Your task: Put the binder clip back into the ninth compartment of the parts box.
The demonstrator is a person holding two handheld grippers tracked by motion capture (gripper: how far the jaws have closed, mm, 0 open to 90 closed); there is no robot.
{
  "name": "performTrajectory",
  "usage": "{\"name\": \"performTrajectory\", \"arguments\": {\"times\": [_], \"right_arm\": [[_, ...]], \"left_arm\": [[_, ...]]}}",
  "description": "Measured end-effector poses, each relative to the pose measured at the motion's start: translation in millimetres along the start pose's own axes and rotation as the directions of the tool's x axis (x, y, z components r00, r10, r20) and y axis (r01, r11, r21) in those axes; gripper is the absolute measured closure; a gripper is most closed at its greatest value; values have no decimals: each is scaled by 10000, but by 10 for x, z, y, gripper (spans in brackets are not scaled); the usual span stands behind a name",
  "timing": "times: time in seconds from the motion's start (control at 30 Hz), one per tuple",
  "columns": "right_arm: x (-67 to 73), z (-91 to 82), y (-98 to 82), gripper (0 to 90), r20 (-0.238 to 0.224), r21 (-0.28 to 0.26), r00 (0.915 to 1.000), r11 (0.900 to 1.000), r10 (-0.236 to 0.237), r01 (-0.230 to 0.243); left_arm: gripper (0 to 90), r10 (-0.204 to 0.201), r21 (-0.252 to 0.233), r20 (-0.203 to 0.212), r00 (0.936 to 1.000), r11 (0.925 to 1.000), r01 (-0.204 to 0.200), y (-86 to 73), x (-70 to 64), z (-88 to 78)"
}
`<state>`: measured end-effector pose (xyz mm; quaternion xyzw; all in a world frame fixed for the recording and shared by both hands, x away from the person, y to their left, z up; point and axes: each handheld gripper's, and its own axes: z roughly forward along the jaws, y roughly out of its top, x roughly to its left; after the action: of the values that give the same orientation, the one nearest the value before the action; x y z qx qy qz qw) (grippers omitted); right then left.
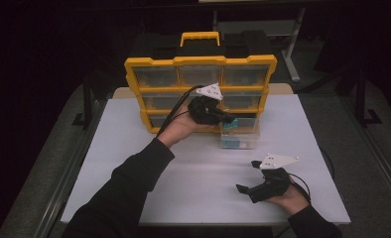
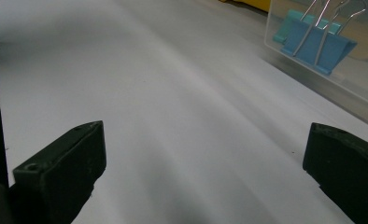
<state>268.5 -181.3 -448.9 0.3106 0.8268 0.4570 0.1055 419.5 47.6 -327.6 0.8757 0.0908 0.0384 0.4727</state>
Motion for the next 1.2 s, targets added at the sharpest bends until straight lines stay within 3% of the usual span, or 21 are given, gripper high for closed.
{"name": "performTrajectory", "arguments": {"times": [0.4, 0.7, 0.9, 1.2], "right_arm": [[5, -7, -1, 0, -20, -21, 10000, 10000, -6, 6], [10, -17, -8, 0, -10, -50, 10000, 10000, 8, -8], [-5, -28, -30, 0, 24, -65, 9999, 9999, 104, -104], [4, -30, -27, 0, -4, -96, 10000, 9999, 92, -92]], "left_arm": [[890, -267, 682, 40, 9996, 9973, 263, -104, 107, 338], [889, -350, 1123, 133, 9993, 9931, 333, -203, 122, 498], [840, -538, 900, 147, 9984, 9946, 523, -221, 119, 493], [705, -374, 545, -6, 9993, 9978, 374, -155, 58, 351]]}}
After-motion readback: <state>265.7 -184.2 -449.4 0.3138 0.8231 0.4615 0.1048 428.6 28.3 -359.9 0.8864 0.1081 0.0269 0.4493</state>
